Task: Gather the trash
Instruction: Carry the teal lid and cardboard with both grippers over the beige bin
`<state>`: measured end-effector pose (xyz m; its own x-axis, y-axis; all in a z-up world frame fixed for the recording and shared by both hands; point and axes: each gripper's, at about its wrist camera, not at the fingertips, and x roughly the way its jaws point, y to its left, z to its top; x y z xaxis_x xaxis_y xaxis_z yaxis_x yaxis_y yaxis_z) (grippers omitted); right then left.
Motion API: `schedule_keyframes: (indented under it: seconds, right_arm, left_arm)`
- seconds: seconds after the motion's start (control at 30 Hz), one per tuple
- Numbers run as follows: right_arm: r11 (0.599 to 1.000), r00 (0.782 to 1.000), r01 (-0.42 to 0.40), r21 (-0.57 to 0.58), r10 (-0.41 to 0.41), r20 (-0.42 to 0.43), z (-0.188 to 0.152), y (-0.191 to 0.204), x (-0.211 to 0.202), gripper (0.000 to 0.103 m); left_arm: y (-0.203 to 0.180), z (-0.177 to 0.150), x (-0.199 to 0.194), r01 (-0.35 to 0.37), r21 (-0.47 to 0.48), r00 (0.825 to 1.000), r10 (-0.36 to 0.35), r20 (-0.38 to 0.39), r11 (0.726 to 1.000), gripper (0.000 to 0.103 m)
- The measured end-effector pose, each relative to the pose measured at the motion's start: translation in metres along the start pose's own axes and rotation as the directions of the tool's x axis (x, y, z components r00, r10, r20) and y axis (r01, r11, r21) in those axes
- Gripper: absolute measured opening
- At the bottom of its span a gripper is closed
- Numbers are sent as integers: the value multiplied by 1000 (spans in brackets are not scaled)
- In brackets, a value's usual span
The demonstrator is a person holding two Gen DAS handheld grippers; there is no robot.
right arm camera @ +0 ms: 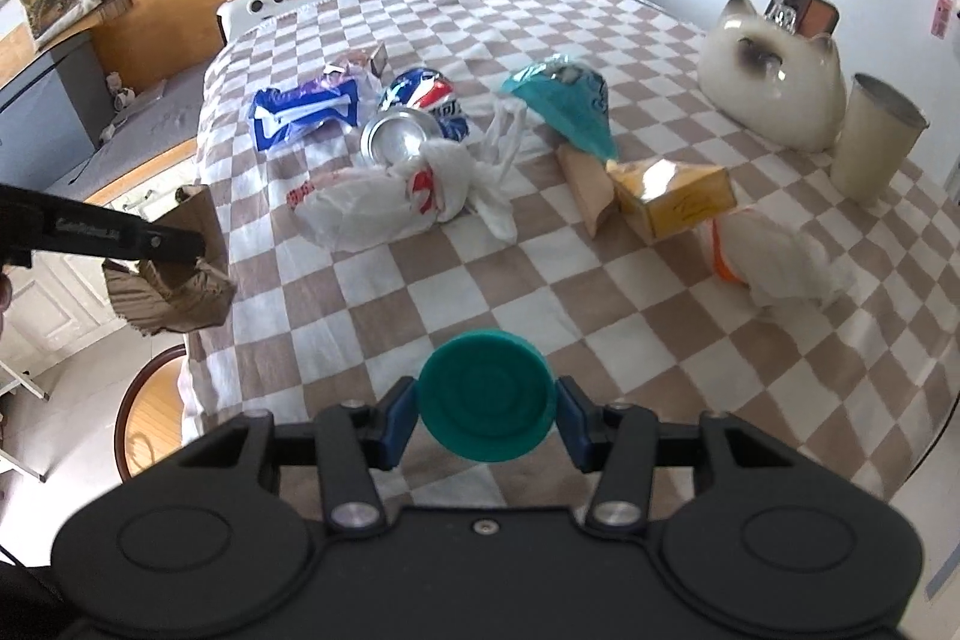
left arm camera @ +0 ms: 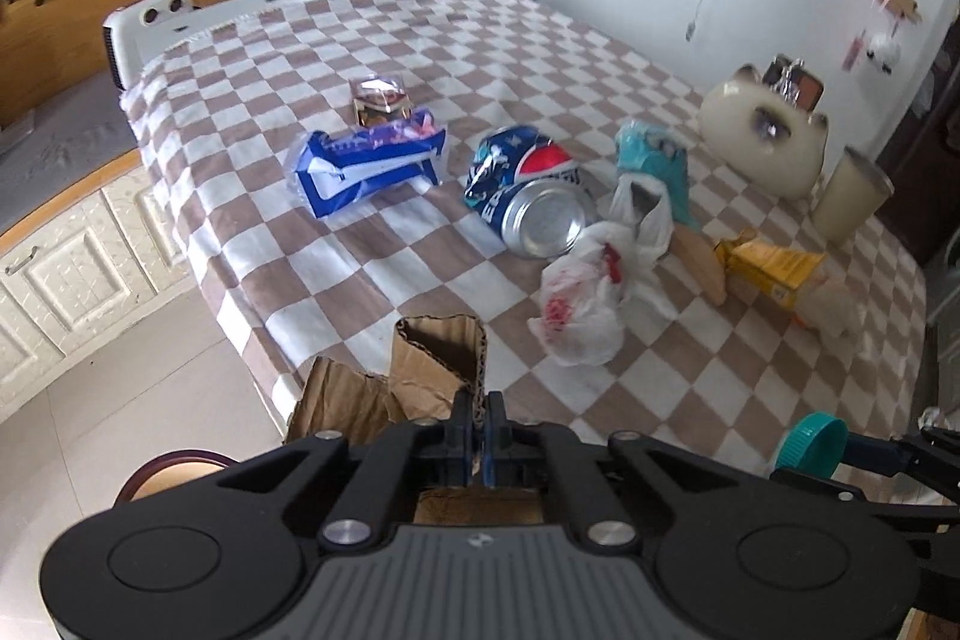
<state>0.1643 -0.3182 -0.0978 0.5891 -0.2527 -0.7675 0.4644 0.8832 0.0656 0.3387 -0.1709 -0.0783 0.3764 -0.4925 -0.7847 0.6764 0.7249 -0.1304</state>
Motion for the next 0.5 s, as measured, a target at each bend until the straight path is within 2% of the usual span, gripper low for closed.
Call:
schedule_keyframes:
  seconds: [0.3, 0.5]
  right_arm:
    - [999, 997, -10, -51, 14, 72, 10, -23, -42, 50]
    - [991, 990, -59, -123, 74, 121, 24, -20, -64, 50]
  left_arm:
    - [-30, -22, -57, -36, -85, 993, 45, 112, 996, 3]
    - [-33, -41, -91, -107, -169, 977, 136, 167, 980, 3]
